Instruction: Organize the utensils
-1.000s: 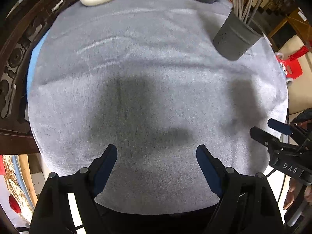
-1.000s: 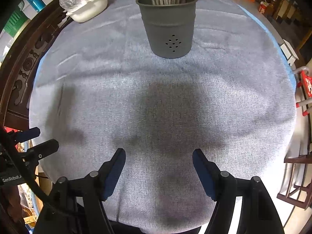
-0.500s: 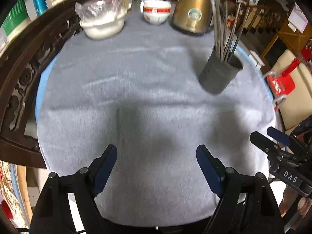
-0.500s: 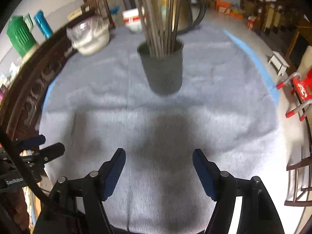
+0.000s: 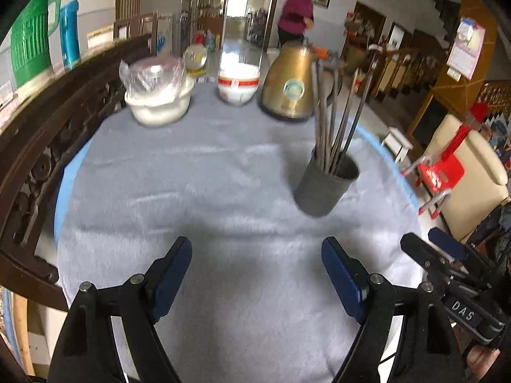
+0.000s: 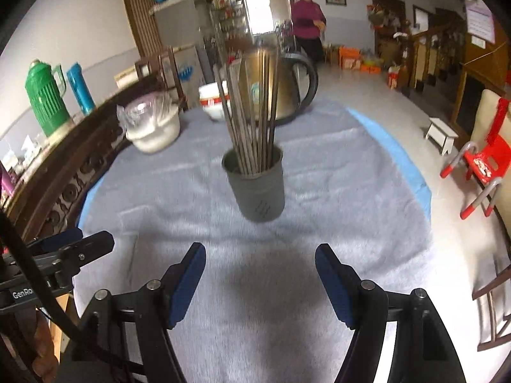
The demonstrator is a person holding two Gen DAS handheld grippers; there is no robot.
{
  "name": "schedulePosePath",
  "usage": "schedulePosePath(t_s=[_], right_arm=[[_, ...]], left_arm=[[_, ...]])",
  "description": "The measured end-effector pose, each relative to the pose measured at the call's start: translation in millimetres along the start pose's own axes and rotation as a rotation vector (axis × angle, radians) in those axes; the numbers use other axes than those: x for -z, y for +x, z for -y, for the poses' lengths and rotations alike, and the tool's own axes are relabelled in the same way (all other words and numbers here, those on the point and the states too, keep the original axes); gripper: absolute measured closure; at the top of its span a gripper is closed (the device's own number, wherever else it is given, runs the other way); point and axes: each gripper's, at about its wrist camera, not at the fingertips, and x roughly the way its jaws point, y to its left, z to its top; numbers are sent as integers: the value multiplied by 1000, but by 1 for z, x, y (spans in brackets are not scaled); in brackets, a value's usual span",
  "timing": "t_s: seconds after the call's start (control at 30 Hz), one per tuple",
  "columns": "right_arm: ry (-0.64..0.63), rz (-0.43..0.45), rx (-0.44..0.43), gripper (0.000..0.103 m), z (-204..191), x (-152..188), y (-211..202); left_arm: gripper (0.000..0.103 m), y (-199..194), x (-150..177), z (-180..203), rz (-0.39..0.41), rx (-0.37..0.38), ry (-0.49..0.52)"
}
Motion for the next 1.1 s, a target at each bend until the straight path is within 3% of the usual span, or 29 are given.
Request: schedulePosePath(t_s=[0.33, 0.53, 1.1], right_arm=[[-5, 200, 17, 29, 4, -8, -36], [-3, 238, 16, 29, 8, -8, -41], [-14, 276, 20, 29, 7, -10, -48]], left_arm=[[19, -31, -24, 15, 195, 39, 34], [1, -43, -31, 31, 294, 56, 81], [0, -36, -40, 42, 256, 71, 95]])
